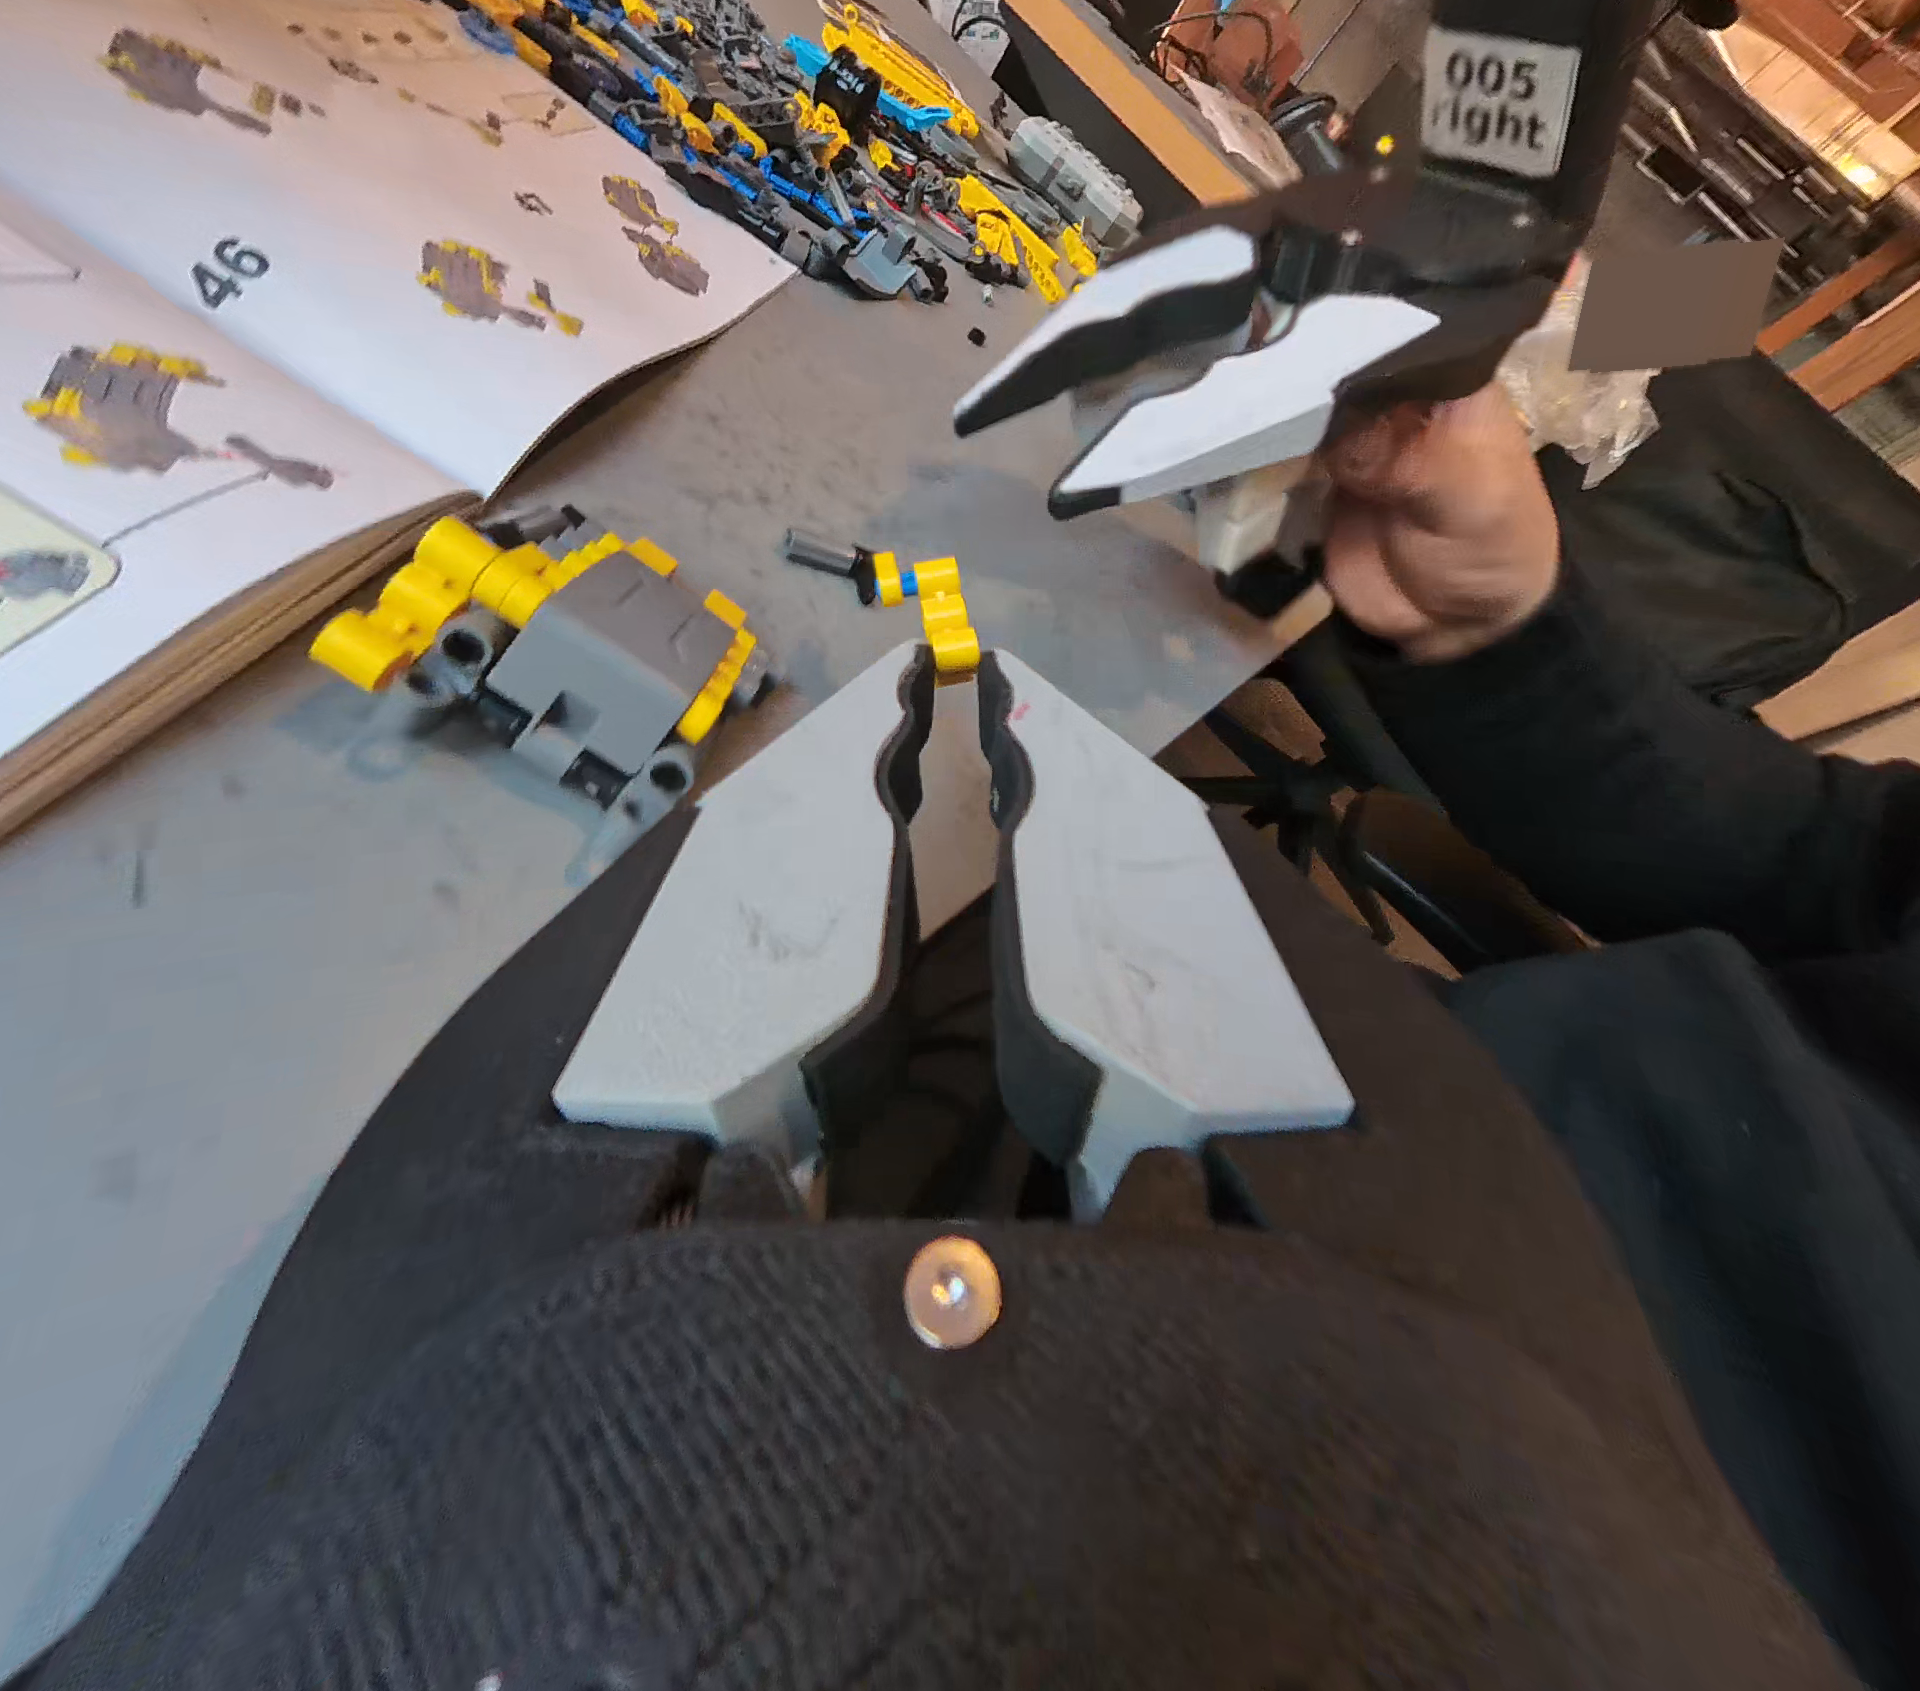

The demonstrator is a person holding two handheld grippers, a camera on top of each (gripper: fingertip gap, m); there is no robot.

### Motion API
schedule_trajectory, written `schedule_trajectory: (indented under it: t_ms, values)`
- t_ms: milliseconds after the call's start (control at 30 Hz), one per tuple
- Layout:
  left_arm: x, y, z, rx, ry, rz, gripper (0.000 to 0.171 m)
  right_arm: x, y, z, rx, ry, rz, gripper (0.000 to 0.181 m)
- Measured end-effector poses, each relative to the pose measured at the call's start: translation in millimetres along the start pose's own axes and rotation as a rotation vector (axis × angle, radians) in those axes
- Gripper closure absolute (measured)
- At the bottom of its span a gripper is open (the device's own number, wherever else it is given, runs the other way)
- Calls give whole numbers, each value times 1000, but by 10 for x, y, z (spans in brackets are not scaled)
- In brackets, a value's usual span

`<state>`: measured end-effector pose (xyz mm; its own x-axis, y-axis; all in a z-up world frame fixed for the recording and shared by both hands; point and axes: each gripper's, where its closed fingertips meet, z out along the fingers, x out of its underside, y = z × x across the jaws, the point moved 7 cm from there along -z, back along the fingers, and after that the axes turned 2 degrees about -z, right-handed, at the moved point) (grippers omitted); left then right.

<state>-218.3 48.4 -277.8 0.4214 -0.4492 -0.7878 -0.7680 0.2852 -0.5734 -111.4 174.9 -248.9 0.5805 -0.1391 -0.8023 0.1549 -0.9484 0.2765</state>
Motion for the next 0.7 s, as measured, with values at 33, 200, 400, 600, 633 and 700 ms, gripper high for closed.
schedule_trajectory:
  t_ms: [33, 200, 400, 600, 633, 700]
  values:
    - [24, 13, -24, -4, 6, -2, 166, 1, -51, 5, 20, 54, -75, 147]
    - [42, -33, -83, 40, -16, 29, 166, -42, -99, 221, -16, 213, -139, 154]
    - [81, -26, -118, 56, -11, 48, 166, -24, -87, 374, 27, 187, 0, 149]
    - [70, -3, -126, 82, -16, 41, 166, 49, -46, 343, 44, 197, 10, 156]
    - [68, 3, -130, 78, -17, 44, 166, 63, -22, 337, 29, 198, 8, 157]
    - [61, 15, -134, 77, -18, 49, 166, 101, 28, 338, 4, 206, -3, 167]
